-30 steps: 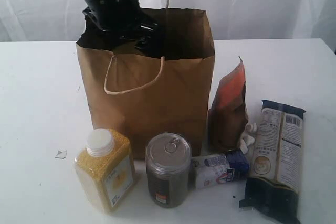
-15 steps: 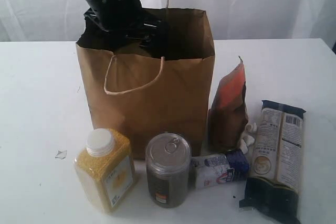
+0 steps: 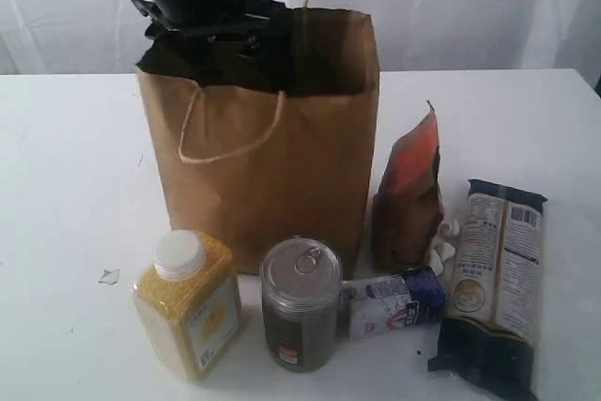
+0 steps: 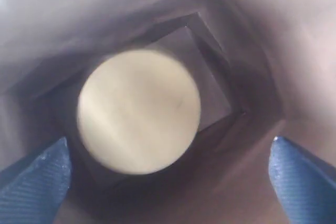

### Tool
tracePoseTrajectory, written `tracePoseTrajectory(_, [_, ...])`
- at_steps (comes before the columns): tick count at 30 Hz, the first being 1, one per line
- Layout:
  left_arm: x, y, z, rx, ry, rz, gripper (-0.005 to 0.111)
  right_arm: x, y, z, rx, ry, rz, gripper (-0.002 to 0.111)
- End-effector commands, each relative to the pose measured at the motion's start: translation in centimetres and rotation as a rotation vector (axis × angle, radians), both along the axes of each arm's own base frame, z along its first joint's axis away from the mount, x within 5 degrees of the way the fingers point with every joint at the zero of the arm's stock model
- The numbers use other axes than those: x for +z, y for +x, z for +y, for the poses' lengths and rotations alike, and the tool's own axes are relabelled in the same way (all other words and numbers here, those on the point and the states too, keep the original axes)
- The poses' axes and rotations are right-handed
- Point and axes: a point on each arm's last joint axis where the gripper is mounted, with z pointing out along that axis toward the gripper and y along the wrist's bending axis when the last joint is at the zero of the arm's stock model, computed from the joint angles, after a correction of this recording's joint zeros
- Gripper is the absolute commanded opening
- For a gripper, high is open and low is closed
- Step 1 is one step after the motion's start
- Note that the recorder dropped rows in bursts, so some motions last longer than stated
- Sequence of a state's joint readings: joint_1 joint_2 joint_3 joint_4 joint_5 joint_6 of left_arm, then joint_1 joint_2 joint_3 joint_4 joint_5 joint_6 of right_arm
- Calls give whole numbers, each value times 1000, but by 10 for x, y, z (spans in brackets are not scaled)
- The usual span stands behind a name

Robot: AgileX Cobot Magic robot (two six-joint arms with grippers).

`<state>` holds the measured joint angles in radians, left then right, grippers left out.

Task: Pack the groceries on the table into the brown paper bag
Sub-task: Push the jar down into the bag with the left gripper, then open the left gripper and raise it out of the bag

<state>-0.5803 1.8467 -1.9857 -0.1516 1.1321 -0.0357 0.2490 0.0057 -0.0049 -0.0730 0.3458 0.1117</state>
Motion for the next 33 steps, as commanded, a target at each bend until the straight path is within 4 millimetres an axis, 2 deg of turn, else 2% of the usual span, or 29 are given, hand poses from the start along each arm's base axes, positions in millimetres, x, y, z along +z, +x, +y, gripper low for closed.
tracePoseTrajectory(1, [4,-10,5,-34,38,53,105,-1,0,0,0,-4,-5,0])
tracePoseTrajectory(7, [11,-18,1,-83,-34,71,105,-1,0,0,0,-4,-5,0])
tracePoseTrajectory(9, [24,-24,5,-116,-52,28,105,-1,0,0,0,-4,-5,0])
tracePoseTrajectory(11, [46,-33,11,-137,-74,-43,105,-1,0,0,0,-4,-5,0])
tracePoseTrajectory(15, [89,-58,30,-130,-119,-175,105,-1,0,0,0,-4,-5,0])
tracePoseTrajectory(20, [120,-86,55,-108,-127,-291,105,-1,0,0,0,-4,-5,0])
tracePoseTrajectory(26, [151,-125,86,-75,-145,-417,105,-1,0,0,0,-4,-5,0])
tracePoseTrajectory(29, [156,-149,109,-23,-112,-465,105,-1,0,0,0,-4,-5,0])
tracePoseTrajectory(31, [152,-164,125,36,-91,-468,100,-1,0,0,0,-4,-5,0])
tracePoseTrajectory(33, [140,-178,136,61,-77,-436,77,-1,0,0,0,-4,-5,0])
